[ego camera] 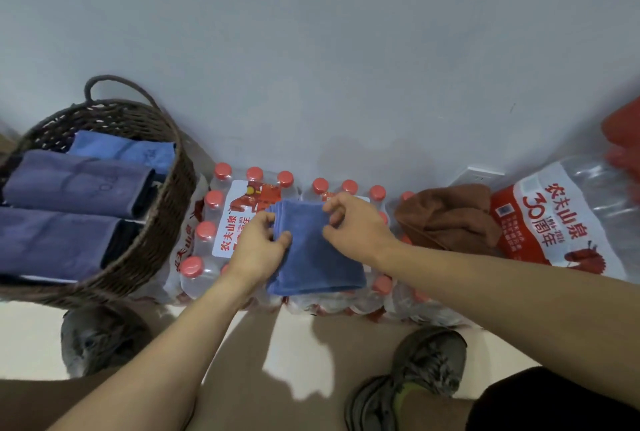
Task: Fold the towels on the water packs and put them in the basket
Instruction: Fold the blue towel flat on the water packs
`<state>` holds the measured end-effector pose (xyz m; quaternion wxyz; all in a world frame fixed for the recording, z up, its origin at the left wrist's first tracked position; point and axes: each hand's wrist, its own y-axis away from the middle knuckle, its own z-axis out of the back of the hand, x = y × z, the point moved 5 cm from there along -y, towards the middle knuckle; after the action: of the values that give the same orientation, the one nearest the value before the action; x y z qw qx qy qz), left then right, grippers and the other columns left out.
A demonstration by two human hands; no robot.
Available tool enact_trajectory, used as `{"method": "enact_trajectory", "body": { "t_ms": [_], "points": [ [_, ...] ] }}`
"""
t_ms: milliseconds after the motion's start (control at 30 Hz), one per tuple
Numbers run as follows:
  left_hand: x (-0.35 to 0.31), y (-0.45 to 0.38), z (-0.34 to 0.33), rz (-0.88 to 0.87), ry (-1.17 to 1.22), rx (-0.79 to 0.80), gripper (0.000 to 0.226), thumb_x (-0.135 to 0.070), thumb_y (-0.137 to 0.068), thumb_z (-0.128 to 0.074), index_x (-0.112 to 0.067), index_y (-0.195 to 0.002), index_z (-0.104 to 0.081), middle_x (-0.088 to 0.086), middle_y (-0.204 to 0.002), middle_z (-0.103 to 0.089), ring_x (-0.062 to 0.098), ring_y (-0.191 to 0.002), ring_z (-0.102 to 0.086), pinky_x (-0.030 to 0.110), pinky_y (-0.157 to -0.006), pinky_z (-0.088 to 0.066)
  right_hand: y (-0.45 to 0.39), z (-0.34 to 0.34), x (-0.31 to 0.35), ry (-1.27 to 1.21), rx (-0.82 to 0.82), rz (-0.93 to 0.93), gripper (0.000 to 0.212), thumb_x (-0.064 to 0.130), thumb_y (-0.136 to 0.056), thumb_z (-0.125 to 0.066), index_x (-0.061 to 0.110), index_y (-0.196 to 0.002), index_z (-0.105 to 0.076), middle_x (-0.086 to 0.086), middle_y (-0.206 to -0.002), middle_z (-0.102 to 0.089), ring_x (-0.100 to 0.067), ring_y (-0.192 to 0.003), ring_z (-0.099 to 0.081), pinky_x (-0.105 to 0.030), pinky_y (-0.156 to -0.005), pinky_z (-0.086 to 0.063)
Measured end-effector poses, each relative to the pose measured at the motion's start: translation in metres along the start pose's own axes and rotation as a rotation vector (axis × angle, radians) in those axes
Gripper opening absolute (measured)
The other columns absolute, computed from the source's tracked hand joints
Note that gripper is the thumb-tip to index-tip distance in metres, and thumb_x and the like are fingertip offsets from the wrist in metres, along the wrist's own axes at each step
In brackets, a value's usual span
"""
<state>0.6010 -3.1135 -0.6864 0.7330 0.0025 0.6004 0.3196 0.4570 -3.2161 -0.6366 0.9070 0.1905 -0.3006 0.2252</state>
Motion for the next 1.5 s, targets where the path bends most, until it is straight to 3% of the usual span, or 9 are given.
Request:
{"method": "enact_trajectory", "body": {
  "t_ms": [233,400,533,733,900,1000,1100,1200,1500],
  "points": [
    [-0.007,-0.002,0.014,-0.209,-0.522,-0.244,0.014,-0.025,-0.089,-0.062,-0.021,-0.090,-0.049,-0.006,-0.072,-0.057,0.019,-0.067,-0.049,0.030,-0.060,-0.035,0.004,-0.010,-0.019,0.351,0.178,0.127,0.059,0.041,-0.078,-0.075,0.024,-0.128,-0.051,-0.004,-0.126,-0.042,-0.023,-0.112,-0.049,-0.036,-0.095,-0.049],
    [0.003,0.003,0.011,-0.071,-0.711,-0.094,0.042,-0.044,-0.076,-0.077,-0.013,-0.088,-0.053,0.003,-0.078,-0.060,0.026,-0.074,-0.058,0.029,-0.060,-0.037,0.002,-0.008,-0.028,0.192,0.112,-0.150,0.092,0.048,-0.065,-0.085,0.018,-0.134,-0.034,-0.007,-0.130,-0.039,-0.026,-0.113,-0.050,-0.030,-0.085,-0.045],
    [0.002,0.009,-0.001,-0.069,-0.643,-0.065,0.036,-0.028,-0.075,-0.078,-0.019,-0.091,-0.047,-0.001,-0.084,-0.056,0.023,-0.077,-0.054,0.029,-0.066,-0.039,0.001,-0.006,-0.037,-0.093,0.157,-0.376,0.070,0.039,-0.075,-0.083,0.009,-0.130,-0.050,-0.006,-0.121,-0.063,-0.025,-0.109,-0.063,-0.035,-0.089,-0.055],
    [-0.030,-0.004,-0.012,-0.260,-0.421,-0.062,0.023,-0.011,-0.079,-0.069,-0.025,-0.085,-0.052,-0.008,-0.077,-0.060,0.017,-0.071,-0.059,0.024,-0.058,-0.041,0.027,-0.002,-0.063,-0.607,0.233,-0.747,0.047,0.019,-0.074,-0.084,0.012,-0.113,-0.058,-0.013,-0.091,-0.074,-0.027,-0.072,-0.074,-0.033,-0.052,-0.058],
    [-0.054,-0.009,-0.030,-0.491,-0.468,-0.133,0.033,-0.016,-0.081,-0.070,-0.014,-0.113,-0.060,0.005,-0.112,-0.060,0.024,-0.104,-0.053,0.038,-0.093,-0.045,0.056,0.019,-0.092,-0.561,0.301,-0.860,0.043,0.046,-0.090,-0.066,0.005,-0.104,-0.062,-0.017,-0.080,-0.075,-0.029,-0.070,-0.075,-0.038,-0.059,-0.062],
    [-0.046,0.022,-0.050,-0.650,-0.479,-0.112,0.027,-0.023,-0.078,-0.074,-0.015,-0.101,-0.062,0.002,-0.102,-0.058,0.022,-0.096,-0.054,0.037,-0.087,-0.046,0.059,0.040,-0.106,-0.169,0.178,-0.672,0.059,0.055,-0.091,-0.059,-0.003,-0.086,-0.069,-0.015,-0.070,-0.074,-0.028,-0.062,-0.072,-0.035,-0.059,-0.061],
    [-0.016,0.055,-0.071,-0.679,-0.593,-0.009,0.038,-0.038,-0.073,-0.075,-0.014,-0.101,-0.066,0.001,-0.098,-0.059,0.023,-0.093,-0.054,0.041,-0.083,-0.047,0.047,0.065,-0.086,0.085,-0.137,-0.104,0.025,0.030,-0.081,-0.076,0.008,-0.076,-0.064,-0.003,-0.071,-0.067,-0.014,-0.063,-0.060,-0.031,-0.063,-0.049],
    [-0.004,0.069,-0.078,-0.687,-0.651,0.004,0.054,-0.045,-0.069,-0.078,-0.011,-0.109,-0.066,0.003,-0.104,-0.059,0.023,-0.097,-0.054,0.038,-0.085,-0.047,0.044,0.058,-0.054,0.219,-0.016,0.432,0.031,0.006,-0.069,-0.079,0.005,-0.098,-0.070,-0.009,-0.097,-0.068,-0.024,-0.089,-0.061,-0.039,-0.086,-0.049],
    [-0.001,0.066,-0.055,-0.714,-0.548,0.035,0.023,-0.013,-0.088,-0.065,-0.010,-0.111,-0.065,0.002,-0.109,-0.066,0.023,-0.101,-0.059,0.024,-0.090,-0.042,0.033,0.038,-0.058,0.489,0.390,0.301,0.066,0.022,-0.064,-0.083,0.022,-0.125,-0.060,0.001,-0.126,-0.058,-0.018,-0.115,-0.055,-0.035,-0.097,-0.047]
  ]
}}
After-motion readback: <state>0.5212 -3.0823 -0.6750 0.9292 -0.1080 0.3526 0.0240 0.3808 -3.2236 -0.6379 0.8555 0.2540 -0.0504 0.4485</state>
